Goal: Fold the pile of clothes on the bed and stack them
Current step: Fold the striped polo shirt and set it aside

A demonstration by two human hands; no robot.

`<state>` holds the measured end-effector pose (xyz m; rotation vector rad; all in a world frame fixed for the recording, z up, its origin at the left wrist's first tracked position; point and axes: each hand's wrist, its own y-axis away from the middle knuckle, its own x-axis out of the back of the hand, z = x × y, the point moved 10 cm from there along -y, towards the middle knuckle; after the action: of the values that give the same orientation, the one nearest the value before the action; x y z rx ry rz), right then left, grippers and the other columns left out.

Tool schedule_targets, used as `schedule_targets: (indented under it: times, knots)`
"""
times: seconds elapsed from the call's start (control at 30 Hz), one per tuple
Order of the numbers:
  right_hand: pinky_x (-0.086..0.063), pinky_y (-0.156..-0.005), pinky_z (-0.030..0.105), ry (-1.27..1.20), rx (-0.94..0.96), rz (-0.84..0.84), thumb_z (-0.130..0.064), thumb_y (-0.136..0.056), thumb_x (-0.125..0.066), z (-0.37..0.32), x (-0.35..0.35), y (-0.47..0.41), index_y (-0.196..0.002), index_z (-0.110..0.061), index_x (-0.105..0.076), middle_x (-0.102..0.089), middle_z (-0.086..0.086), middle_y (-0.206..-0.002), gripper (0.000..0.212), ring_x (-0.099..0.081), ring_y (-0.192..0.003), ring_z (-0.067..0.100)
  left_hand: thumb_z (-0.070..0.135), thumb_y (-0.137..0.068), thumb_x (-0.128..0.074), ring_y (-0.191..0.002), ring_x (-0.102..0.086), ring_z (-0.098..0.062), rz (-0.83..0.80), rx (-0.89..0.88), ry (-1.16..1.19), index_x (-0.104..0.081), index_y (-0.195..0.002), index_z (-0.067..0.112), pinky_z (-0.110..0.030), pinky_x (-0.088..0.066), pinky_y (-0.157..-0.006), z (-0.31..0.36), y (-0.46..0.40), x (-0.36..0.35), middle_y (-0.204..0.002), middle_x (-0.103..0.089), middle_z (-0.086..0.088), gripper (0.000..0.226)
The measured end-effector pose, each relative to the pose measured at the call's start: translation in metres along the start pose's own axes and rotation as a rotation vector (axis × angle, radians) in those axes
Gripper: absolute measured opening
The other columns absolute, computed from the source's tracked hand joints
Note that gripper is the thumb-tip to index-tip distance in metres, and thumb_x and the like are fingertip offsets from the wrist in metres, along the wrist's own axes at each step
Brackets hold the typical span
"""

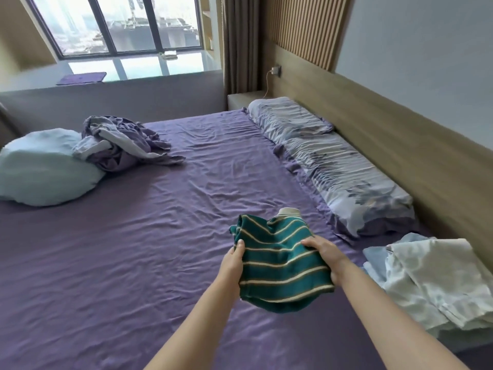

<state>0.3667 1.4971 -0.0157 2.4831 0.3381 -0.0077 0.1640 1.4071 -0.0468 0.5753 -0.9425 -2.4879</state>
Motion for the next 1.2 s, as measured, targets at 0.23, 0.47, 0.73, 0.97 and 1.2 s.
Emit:
schedule_targets:
  times: [0.23,0.47,0.73,0.97,1.2]
  knots:
    - [-0.052,-0.078,0.041,0.072,-0.065,-0.06,-0.016,-0.084,-0.064,-0.013,0.052,-0.107,-0.103,-0.013,-0.069,-0.071,0.017,-0.098,0.02,-0.066,-0.085,0.031,0.043,-0.099,-0.045,-0.096,-0.064,-0.029,0.147,0.048,0.071,-0.055,-0.123,0.019,-0.038,-0.054,-0.074,-0.009,-0.068,-0.054,-0.109,-0.066,-0.01,0.035]
    - [-0.052,-0.07,0.032,0.107,-0.07,-0.089,-0.014,-0.085,-0.065,-0.006,0.076,-0.179,-0.098,-0.016,-0.07,-0.073,0.009,-0.096,0.015,-0.067,-0.082,0.022,0.045,-0.1,-0.04,-0.11,-0.059,-0.033,0.259,0.048,0.015,-0.053,-0.129,0.018,-0.051,-0.047,-0.099,-0.005,-0.12,-0.073,-0.122,-0.061,-0.013,0.042]
    - [-0.032,-0.108,0.041,0.984,0.024,-0.008,-0.046,-0.094,-0.05,0.027,0.08,-0.201,-0.151,-0.021,-0.02,-0.029,0.015,-0.152,0.068,-0.032,-0.136,0.034,0.053,-0.097,-0.038,-0.136,-0.03,-0.035,0.564,0.082,-0.676,-0.031,-0.146,0.013,-0.045,-0.03,-0.108,-0.024,-0.141,-0.051,-0.148,-0.035,-0.013,0.064]
    - [-0.006,-0.115,0.056,1.425,0.135,-0.119,-0.075,-0.086,-0.012,0.052,0.039,-0.215,-0.142,-0.046,0.022,0.037,0.005,-0.151,0.072,0.022,-0.144,0.028,0.074,-0.088,-0.021,-0.147,-0.006,-0.026,0.532,0.226,-0.829,0.003,-0.153,0.016,-0.054,-0.012,-0.116,-0.052,-0.17,-0.063,-0.162,-0.002,-0.004,0.091]
    - [-0.011,-0.116,0.054,1.34,0.056,-0.151,-0.058,-0.097,-0.016,0.076,0.06,-0.255,-0.141,-0.053,0.015,0.031,0.001,-0.155,0.055,0.015,-0.146,0.023,0.074,-0.087,-0.025,-0.144,-0.019,-0.036,0.453,0.344,-0.593,0.005,-0.153,0.02,-0.054,-0.018,-0.116,-0.076,-0.212,-0.043,-0.16,-0.012,-0.01,0.091]
